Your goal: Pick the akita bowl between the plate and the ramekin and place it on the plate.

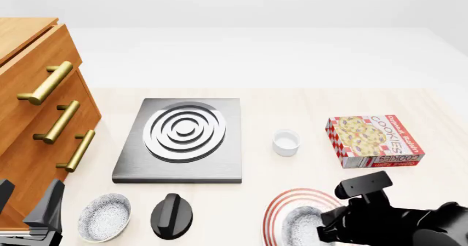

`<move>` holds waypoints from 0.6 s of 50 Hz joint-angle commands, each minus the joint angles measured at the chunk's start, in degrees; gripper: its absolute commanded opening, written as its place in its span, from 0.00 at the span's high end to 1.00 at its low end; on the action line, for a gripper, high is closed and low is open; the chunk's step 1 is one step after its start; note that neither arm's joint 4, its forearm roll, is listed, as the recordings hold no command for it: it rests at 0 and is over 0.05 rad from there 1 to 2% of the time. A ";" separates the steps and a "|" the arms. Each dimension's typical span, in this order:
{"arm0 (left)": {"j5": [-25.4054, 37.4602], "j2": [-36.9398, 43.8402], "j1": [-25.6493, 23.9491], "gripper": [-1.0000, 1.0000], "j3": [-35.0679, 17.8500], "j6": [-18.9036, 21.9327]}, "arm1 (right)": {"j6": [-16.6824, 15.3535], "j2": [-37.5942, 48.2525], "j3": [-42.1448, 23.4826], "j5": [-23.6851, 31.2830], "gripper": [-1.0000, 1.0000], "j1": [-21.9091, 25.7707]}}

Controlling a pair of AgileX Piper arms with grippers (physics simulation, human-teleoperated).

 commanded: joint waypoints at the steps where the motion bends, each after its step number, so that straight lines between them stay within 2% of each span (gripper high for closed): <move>1: 0.00 0.00 0.00 0.00 0.00 0.00 | 0.94 3.90 0.59 -3.82 1.00 -0.14; 5: 0.00 0.00 0.00 0.00 0.00 0.00 | -0.60 5.26 1.08 -5.30 1.00 -1.94; 6: 0.00 0.00 0.00 0.00 0.00 0.00 | 0.30 5.75 1.15 -5.80 1.00 -1.49; 8: 0.00 0.00 0.00 0.00 0.00 0.00 | -0.70 5.69 1.41 -5.94 1.00 -2.61; 15: 0.00 0.00 0.00 0.00 0.00 0.00 | -1.15 4.72 1.61 -5.20 1.00 -4.01; 16: 0.00 0.00 0.00 0.00 0.00 0.00 | -1.15 4.73 1.65 -5.18 0.00 -4.24; 22: 0.00 0.00 0.00 0.00 0.00 0.00 | -1.73 2.03 0.50 -2.20 0.00 -5.38; 23: 0.00 0.00 0.00 0.00 0.00 0.00 | -2.69 -0.53 -0.80 0.65 0.00 -6.37; 25: 0.00 0.00 0.00 0.00 0.00 0.00 | -2.81 -1.48 -1.32 1.73 0.00 -6.59; 26: 0.00 0.00 0.00 0.00 0.00 0.00 | -4.81 -5.69 -3.32 5.50 0.00 -9.14; 28: 0.00 0.00 0.00 0.00 0.00 0.00 | -5.73 -6.88 -4.19 7.06 0.00 -10.00; 30: 0.00 0.00 0.00 0.00 0.00 0.00 | -4.61 -7.78 -5.92 9.13 0.00 -8.98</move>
